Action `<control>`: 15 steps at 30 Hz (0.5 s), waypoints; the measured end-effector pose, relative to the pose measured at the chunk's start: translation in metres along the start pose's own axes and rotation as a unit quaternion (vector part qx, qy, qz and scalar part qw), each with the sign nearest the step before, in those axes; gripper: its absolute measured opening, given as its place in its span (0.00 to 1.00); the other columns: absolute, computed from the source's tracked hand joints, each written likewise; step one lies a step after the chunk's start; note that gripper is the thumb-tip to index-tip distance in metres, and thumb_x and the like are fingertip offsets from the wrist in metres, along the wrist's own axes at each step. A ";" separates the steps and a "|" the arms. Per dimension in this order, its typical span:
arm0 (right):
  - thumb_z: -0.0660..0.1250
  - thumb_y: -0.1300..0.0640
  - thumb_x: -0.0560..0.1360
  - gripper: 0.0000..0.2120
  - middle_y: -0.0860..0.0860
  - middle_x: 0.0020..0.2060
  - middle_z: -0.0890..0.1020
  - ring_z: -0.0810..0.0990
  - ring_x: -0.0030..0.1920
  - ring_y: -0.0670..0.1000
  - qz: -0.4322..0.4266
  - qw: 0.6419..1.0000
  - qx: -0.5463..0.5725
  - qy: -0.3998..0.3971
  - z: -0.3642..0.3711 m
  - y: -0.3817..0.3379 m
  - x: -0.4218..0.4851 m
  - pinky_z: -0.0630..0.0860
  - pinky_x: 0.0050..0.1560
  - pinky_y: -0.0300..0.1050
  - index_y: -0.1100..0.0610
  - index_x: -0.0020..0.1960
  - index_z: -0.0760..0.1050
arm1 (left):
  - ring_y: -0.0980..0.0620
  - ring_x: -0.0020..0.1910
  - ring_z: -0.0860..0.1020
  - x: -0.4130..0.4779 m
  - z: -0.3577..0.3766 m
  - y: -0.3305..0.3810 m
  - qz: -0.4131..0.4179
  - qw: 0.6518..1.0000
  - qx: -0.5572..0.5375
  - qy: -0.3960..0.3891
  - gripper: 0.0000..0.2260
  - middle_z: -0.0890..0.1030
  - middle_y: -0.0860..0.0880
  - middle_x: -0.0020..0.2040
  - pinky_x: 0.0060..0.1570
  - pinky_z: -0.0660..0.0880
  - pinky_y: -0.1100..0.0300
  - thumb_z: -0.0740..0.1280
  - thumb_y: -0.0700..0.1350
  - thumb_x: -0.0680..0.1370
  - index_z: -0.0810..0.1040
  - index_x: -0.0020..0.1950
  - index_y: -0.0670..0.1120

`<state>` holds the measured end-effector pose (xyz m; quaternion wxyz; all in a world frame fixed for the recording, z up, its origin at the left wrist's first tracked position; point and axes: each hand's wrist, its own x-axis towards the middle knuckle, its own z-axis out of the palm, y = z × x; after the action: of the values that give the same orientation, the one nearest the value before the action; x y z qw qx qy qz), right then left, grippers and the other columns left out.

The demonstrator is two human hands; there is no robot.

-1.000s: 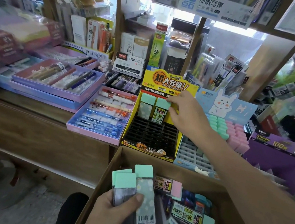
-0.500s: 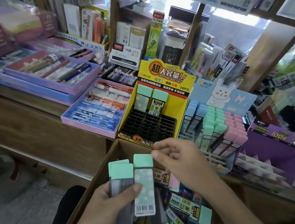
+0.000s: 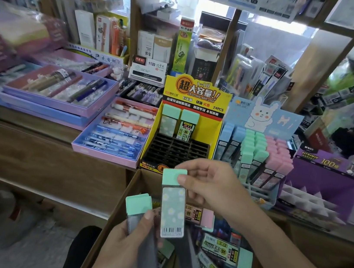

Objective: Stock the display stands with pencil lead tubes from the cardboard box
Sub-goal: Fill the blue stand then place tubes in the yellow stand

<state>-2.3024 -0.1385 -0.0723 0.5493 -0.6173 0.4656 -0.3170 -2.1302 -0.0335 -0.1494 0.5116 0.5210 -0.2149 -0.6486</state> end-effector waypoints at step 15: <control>0.71 0.66 0.78 0.07 0.55 0.41 0.85 0.87 0.38 0.50 -0.170 0.967 -0.089 0.164 -0.009 -0.040 0.074 0.84 0.41 0.42 0.54 0.50 0.79 | 0.46 0.26 0.81 -0.005 -0.002 0.009 -0.035 0.998 -0.031 0.034 0.18 0.83 0.36 0.33 0.25 0.79 0.60 0.67 0.50 0.80 0.82 0.52 0.33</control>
<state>-2.2745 -0.2123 -0.0400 0.3459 -0.6734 0.4637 -0.4602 -2.1247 -0.0324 -0.1407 0.5113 0.5340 -0.1587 -0.6544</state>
